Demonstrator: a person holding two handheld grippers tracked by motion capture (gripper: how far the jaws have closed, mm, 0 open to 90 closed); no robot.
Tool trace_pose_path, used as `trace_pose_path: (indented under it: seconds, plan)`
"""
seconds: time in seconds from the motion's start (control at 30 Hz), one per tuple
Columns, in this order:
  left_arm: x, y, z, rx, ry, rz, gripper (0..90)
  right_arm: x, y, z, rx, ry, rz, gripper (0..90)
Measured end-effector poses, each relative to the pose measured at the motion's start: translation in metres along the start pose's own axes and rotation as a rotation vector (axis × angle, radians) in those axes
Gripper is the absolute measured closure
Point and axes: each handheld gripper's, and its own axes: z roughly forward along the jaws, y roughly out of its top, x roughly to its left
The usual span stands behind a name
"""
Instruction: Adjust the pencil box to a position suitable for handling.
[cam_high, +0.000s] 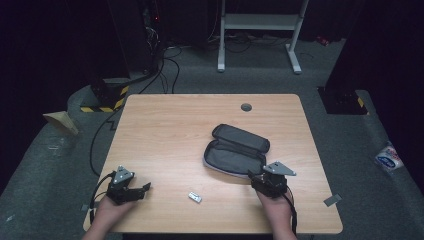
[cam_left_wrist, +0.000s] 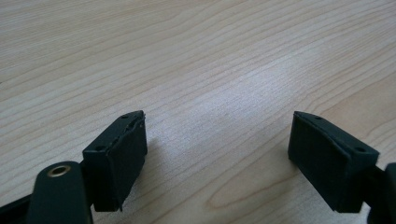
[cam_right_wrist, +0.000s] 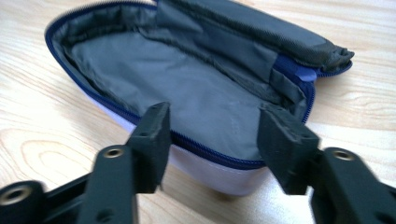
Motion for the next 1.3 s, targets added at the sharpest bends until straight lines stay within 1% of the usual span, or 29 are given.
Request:
trace_pose_path:
  seconds: [0.07, 0.13, 0.2, 0.27, 0.3, 0.33, 0.37, 0.4, 0.43, 0.47, 0.5, 0.57, 0.6, 0.67, 0.73, 0.8, 0.87, 0.9, 0.93, 0.97, 1.0, 1.03, 1.07, 1.1, 1.13, 1.17, 1.2, 1.27, 1.3]
  plan:
    - [0.000, 0.000, 0.000, 0.000, -0.001, 0.000, 19.9, 0.000, 0.001, -0.002, -0.027, 0.025, 0.013, 39.3]
    - [0.000, 0.000, 0.000, 0.000, 0.000, -0.001, 19.9, 0.001, 0.002, -0.004, -0.041, 0.038, 0.011, 38.6]
    - [0.000, 0.000, 0.000, -0.001, 0.001, 0.000, 19.9, 0.001, 0.005, -0.006, -0.049, 0.027, 0.008, 38.4]
    - [-0.001, 0.000, 0.000, -0.001, 0.002, -0.002, 20.0, -0.002, 0.006, -0.010, -0.068, 0.026, 0.023, 38.5]
    - [-0.001, 0.000, 0.000, -0.001, 0.002, -0.002, 20.1, -0.002, 0.006, -0.010, -0.068, 0.026, 0.023, 38.5]
    - [-0.001, 0.000, 0.000, -0.002, 0.003, -0.002, 20.1, -0.004, 0.007, -0.011, -0.074, 0.023, 0.035, 38.7]
    - [-0.001, 0.000, 0.000, -0.002, 0.002, -0.003, 20.1, -0.010, 0.008, -0.014, -0.078, 0.000, 0.047, 40.3]
    - [-0.001, 0.000, 0.000, -0.002, 0.002, -0.003, 20.1, -0.010, 0.008, -0.014, -0.078, 0.000, 0.047, 40.3]
    - [0.000, 0.000, 0.000, -0.002, 0.001, -0.002, 20.1, -0.011, 0.008, -0.014, -0.078, -0.008, 0.052, 42.4]
    - [0.000, 0.000, 0.000, -0.003, -0.001, -0.001, 20.3, -0.016, 0.007, -0.012, -0.056, -0.045, 0.068, 46.0]
    - [0.000, 0.000, 0.000, -0.003, -0.001, -0.001, 20.3, -0.016, 0.007, -0.012, -0.056, -0.045, 0.068, 46.0]
    - [0.000, 0.000, 0.000, -0.001, -0.002, 0.000, 20.3, -0.021, 0.004, -0.006, -0.027, -0.053, 0.097, 53.7]
    - [0.000, 0.000, 0.000, -0.002, -0.001, -0.001, 20.3, -0.023, 0.002, -0.003, -0.015, -0.050, 0.117, 55.7]
    - [0.000, 0.000, 0.000, -0.002, 0.000, -0.001, 20.3, -0.026, 0.000, 0.003, 0.003, -0.054, 0.133, 66.8]
    - [0.000, 0.000, 0.000, -0.003, 0.000, -0.001, 20.3, -0.026, 0.000, 0.006, 0.005, -0.060, 0.130, 71.9]
    - [-0.001, 0.000, 0.000, -0.002, 0.000, -0.002, 20.3, -0.025, 0.002, 0.011, 0.007, -0.073, 0.121, 75.3]
    - [-0.001, 0.000, 0.000, 0.000, 0.001, 0.000, 20.4, -0.023, 0.005, 0.016, 0.002, -0.074, 0.117, 77.4]
    - [-0.001, 0.000, 0.000, 0.000, 0.001, 0.000, 20.6, -0.023, 0.005, 0.016, 0.002, -0.074, 0.117, 77.4]
    - [-0.001, 0.000, -0.001, 0.000, 0.002, 0.000, 21.2, -0.022, 0.009, 0.025, 0.007, -0.073, 0.108, 78.0]
    - [-0.001, 0.000, -0.001, 0.000, 0.002, 0.000, 22.1, -0.022, 0.009, 0.025, 0.007, -0.073, 0.108, 78.0]
    - [-0.003, 0.000, -0.001, -0.006, 0.002, -0.004, 23.4, -0.018, 0.013, 0.032, 0.009, -0.066, 0.103, 78.0]
    - [-0.004, 0.000, -0.001, -0.010, 0.007, -0.007, 24.6, -0.017, 0.015, 0.035, 0.005, -0.064, 0.100, 77.8]
    - [-0.006, 0.000, -0.001, -0.010, 0.006, -0.009, 26.6, -0.014, 0.017, 0.039, 0.008, -0.061, 0.093, 77.3]
    - [-0.006, 0.000, -0.001, -0.010, 0.006, -0.009, 30.5, -0.014, 0.017, 0.039, 0.008, -0.061, 0.093, 77.3]
    - [-0.010, 0.004, 0.001, -0.013, -0.008, -0.030, 34.8, -0.007, 0.022, 0.046, 0.009, -0.054, 0.073, 75.0]
    - [-0.012, 0.007, 0.002, -0.011, -0.028, -0.043, 38.8, -0.005, 0.024, 0.046, 0.009, -0.051, 0.073, 73.5]
    - [-0.015, 0.010, 0.004, -0.011, -0.040, -0.045, 42.1, -0.004, 0.026, 0.047, 0.004, -0.048, 0.067, 71.3]
    - [-0.024, 0.017, 0.008, -0.016, -0.044, -0.025, 46.6, -0.002, 0.028, 0.044, -0.006, -0.036, 0.075, 67.7]
    - [-0.024, 0.017, 0.008, -0.016, -0.044, -0.025, 48.8, -0.003, 0.028, 0.042, -0.014, -0.033, 0.069, 66.6]
